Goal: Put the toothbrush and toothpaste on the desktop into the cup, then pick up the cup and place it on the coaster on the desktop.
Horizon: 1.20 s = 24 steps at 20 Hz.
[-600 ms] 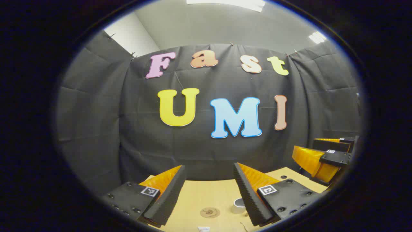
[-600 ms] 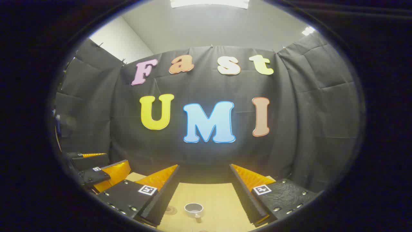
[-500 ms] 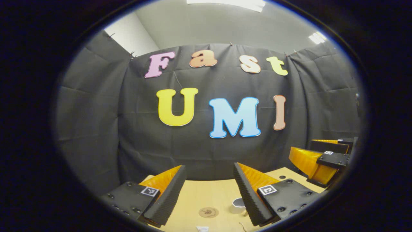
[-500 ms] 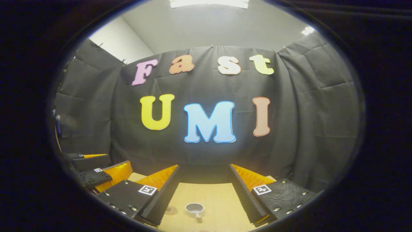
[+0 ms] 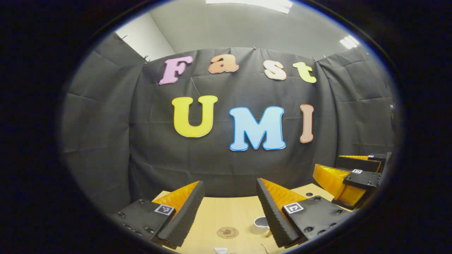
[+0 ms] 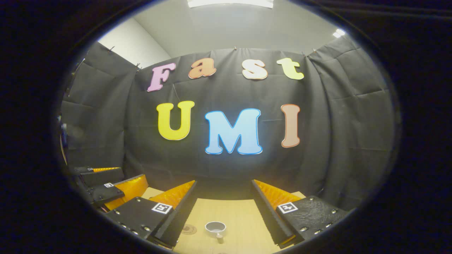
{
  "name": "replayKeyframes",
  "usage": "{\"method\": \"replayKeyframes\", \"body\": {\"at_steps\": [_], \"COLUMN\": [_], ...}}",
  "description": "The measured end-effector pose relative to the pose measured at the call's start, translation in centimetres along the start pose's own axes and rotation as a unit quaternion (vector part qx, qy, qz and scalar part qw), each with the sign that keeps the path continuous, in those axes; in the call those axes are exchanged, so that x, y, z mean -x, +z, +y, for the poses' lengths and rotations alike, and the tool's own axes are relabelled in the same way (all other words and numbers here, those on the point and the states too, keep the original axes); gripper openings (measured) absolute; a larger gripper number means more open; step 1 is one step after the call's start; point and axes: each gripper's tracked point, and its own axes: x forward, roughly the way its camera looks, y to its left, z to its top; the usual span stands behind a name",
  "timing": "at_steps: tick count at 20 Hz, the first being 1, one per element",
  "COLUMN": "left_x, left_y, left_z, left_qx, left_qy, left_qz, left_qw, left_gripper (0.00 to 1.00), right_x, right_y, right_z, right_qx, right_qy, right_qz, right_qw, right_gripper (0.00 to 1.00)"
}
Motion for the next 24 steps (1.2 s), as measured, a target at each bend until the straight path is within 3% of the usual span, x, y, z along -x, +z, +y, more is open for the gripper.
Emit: {"method": "replayKeyframes", "body": {"at_steps": [7, 9, 11, 16, 17, 24], "left_x": [-0.6, -0.7, -1.0, -1.3, -1.1, 0.4], "left_y": [-1.4, -2.4, -3.6, -8.5, -9.9, -19.2], "left_z": [0.6, 0.8, 1.1, 1.8, 1.9, 3.1], "left_qx": [0.012, 0.017, 0.021, 0.026, 0.027, 0.036], "left_qy": [0.004, 0.005, 0.006, 0.006, 0.006, 0.007], "left_qz": [0.021, 0.034, 0.052, 0.113, 0.127, 0.232], "left_qw": [1.000, 0.999, 0.998, 0.993, 0.991, 0.972], "left_gripper": [0.95, 0.90, 1.00, 1.00, 0.96, 0.96], "right_x": [-0.3, -0.3, -0.5, -0.6, -0.5, 0.3], "right_y": [-1.8, -2.7, -3.8, -7.4, -8.4, -15.1], "right_z": [0.3, 0.5, 0.7, 1.0, 1.1, 1.5], "right_qx": [0.008, 0.007, 0.004, -0.004, -0.005, -0.005], "right_qy": [0.003, 0.006, 0.009, 0.013, 0.014, 0.018], "right_qz": [0.032, 0.046, 0.066, 0.124, 0.137, 0.233], "right_qw": [0.999, 0.999, 0.998, 0.992, 0.990, 0.972], "right_gripper": [0.93, 0.93, 0.96, 0.93, 0.93, 0.93]}}
